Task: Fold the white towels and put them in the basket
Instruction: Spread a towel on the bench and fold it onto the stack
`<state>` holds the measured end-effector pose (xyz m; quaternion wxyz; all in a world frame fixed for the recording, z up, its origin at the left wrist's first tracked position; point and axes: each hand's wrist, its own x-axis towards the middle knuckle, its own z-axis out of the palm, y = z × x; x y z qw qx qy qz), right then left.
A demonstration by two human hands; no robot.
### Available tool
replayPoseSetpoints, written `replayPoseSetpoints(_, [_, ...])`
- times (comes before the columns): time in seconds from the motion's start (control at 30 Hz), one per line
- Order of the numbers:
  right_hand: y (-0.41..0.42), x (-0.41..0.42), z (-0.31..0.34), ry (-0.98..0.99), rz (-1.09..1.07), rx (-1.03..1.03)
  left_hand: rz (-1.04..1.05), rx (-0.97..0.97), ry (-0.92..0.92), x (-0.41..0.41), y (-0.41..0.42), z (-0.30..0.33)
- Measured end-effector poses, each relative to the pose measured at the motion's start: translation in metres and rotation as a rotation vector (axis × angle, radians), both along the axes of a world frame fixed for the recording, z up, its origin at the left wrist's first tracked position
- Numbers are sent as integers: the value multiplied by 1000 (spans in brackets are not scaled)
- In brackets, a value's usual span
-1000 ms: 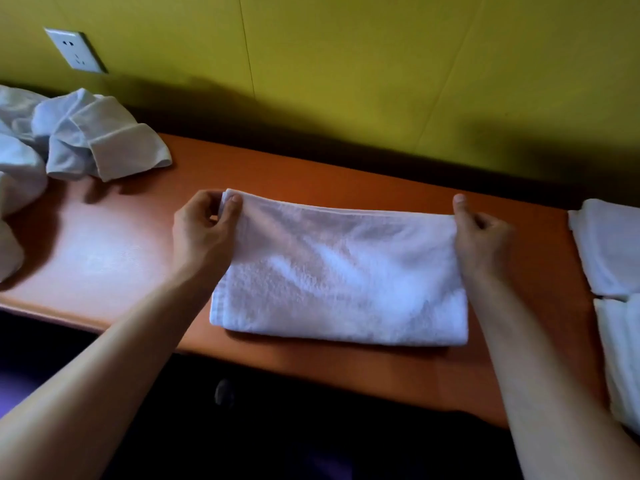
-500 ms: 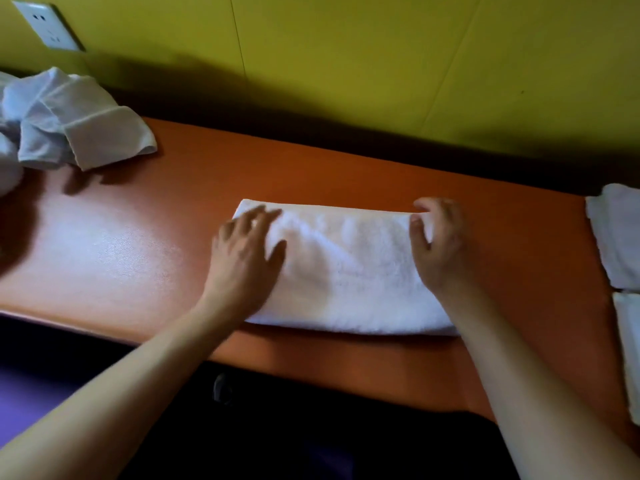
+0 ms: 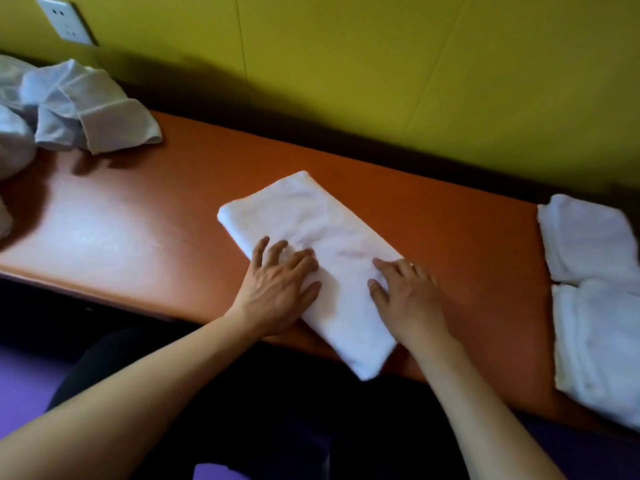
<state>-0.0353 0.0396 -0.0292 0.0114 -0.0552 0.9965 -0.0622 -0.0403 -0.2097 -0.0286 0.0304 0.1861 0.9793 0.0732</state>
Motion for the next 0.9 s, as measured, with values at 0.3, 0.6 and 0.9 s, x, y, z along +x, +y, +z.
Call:
replayPoseSetpoints(0.3, [-51,96,-3,66,-91,87,41,-145,-72,1,9,7])
replayPoseSetpoints(0.6, [-42,121,-2,-102,79,-94,-107,-56,-46,100,-15,5])
replayPoseSetpoints(0.9, [-32,118,11,121,24,-222,-37,299,-73,107,-31,20])
